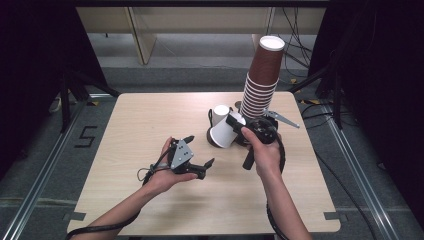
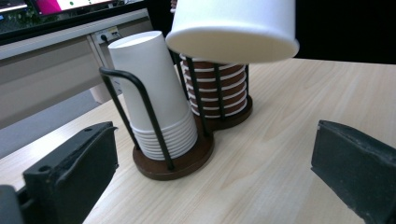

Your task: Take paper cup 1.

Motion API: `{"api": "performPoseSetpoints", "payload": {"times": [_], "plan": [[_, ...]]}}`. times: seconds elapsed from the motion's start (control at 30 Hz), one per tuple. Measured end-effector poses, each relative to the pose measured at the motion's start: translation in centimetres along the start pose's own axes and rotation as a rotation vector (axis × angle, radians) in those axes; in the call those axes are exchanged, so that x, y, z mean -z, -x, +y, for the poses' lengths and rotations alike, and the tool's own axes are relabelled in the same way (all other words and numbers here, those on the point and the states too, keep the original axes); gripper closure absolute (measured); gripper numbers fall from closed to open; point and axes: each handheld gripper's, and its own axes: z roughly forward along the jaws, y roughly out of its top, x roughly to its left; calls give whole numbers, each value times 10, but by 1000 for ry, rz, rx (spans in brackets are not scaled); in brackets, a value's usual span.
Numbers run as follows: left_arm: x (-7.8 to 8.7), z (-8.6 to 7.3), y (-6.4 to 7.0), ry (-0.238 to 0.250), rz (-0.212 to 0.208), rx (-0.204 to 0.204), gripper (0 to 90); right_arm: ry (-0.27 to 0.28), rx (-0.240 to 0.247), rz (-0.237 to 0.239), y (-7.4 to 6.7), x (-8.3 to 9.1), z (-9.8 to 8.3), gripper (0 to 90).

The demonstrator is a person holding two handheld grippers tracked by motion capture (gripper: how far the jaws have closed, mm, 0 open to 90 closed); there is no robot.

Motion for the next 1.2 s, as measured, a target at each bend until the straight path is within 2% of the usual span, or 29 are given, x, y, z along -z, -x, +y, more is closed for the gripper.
{"api": "performPoseSetpoints", "payload": {"times": [0.07, 0.1, 0.17, 0.3, 0.37, 0.6, 0.67, 0.7, 0.73, 0.77, 0.8, 0.83, 0.93, 1.2], "plan": [[1, 1, 2, 6, -8, -3, 0, -4, -14, -1, 1, 0, -1, 363], [0, 1, 2, 9, -11, -3, 0, -15, -47, 9, 4, 0, -3, 364], [0, 1, 3, 8, -14, -4, 0, -13, -46, 8, 5, -1, -4, 363], [-2, 0, 3, 14, -19, -1, 0, -18, -94, 11, 10, 0, -6, 363], [-2, 0, 2, 14, -19, -2, 0, -20, -90, 11, 11, 0, -6, 363], [1, 0, 3, 39, -41, -3, 0, -9, -159, 14, 21, 1, -11, 363], [1, 0, 3, 40, -43, -3, 0, -5, -193, 19, 21, 1, -13, 363], [0, -1, 2, 43, -46, -2, 0, -8, -190, 17, 23, 1, -15, 363], [-1, -2, 2, 57, -50, 2, 0, -3, -204, 25, 24, 1, -16, 363], [0, -2, 2, 49, -50, -2, 0, 6, -228, 46, 25, 1, -17, 363], [0, -2, 2, 49, -54, -3, 0, 9, -235, 44, 25, 1, -17, 363], [0, -2, 2, 48, -58, -7, 0, 1, -282, 56, 25, 1, -18, 363], [0, -3, 3, 52, -72, -15, 0, 1, -274, 62, 27, -1, -19, 363], [-1, -3, 1, 60, -79, -18, 0, 2, -305, 68, 27, -2, -21, 363]]}}
